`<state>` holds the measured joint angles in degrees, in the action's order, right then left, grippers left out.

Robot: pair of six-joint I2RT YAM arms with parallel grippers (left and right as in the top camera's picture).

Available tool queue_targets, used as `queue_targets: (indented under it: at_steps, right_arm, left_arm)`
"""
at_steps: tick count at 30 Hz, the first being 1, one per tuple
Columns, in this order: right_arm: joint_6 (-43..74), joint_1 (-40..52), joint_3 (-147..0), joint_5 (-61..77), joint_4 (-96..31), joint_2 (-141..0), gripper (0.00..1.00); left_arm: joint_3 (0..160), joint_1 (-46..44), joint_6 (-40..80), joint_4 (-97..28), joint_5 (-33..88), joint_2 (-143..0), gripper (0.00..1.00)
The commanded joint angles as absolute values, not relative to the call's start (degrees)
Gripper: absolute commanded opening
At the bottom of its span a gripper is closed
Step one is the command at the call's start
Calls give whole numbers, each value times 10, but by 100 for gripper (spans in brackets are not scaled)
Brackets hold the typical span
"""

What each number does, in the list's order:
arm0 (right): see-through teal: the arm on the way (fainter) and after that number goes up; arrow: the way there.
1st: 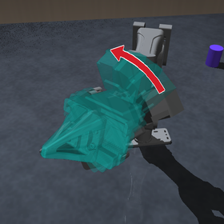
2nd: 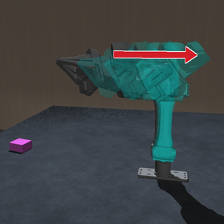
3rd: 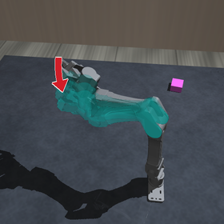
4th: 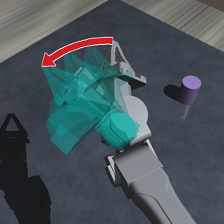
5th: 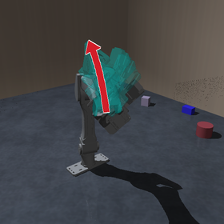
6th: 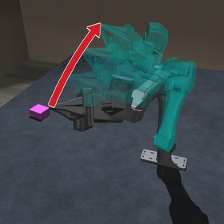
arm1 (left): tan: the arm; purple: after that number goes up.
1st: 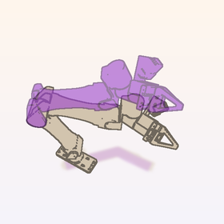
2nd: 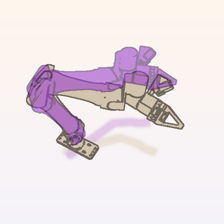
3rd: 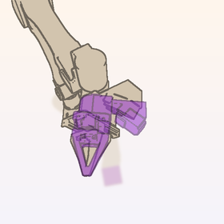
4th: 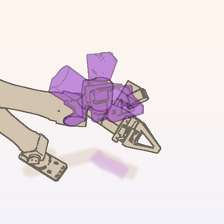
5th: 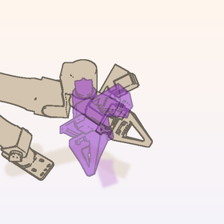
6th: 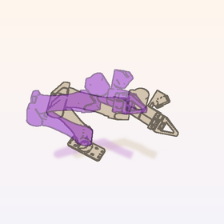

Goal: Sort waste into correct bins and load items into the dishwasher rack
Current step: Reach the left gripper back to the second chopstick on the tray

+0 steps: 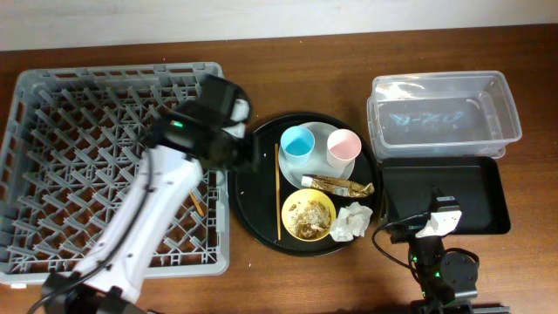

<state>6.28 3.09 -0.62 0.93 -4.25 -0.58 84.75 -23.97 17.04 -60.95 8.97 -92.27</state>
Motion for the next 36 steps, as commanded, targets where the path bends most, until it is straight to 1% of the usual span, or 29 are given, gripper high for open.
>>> queue_targets:
  at_steps: [1,2,6,10,14,25,26,36]
  right_arm:
    - [69,34,-3,4,-45,-2,99]
    - [69,34,-3,4,-45,-2,99]
    - [69,34,-3,4,-45,-2,99]
    - [69,34,-3,4,-45,-2,99]
    - [69,34,-3,4,-45,-2,99]
    - [69,34,-3,4,-45,-2,99]
    - [69,34,-3,4,-45,-2,99]
    - [69,34,-3,4,-45,-2,99]
  left_arm:
    - [776,-305,246,-548,72,-924,36]
    - [756,-321,260,-523,66,-924,33]
    - [679,-357,325,-434,1,-926,33]
    - [616,-365,328,-349,-9,-936,33]
    - [606,-365,339,-309,-9,-980,33]
    - [606,-369,339,-284,-15,-1051,33]
    - [606,-369,339,-280,-15,-1056,31]
    - [606,-371,338,-264,-20,-1070,30]
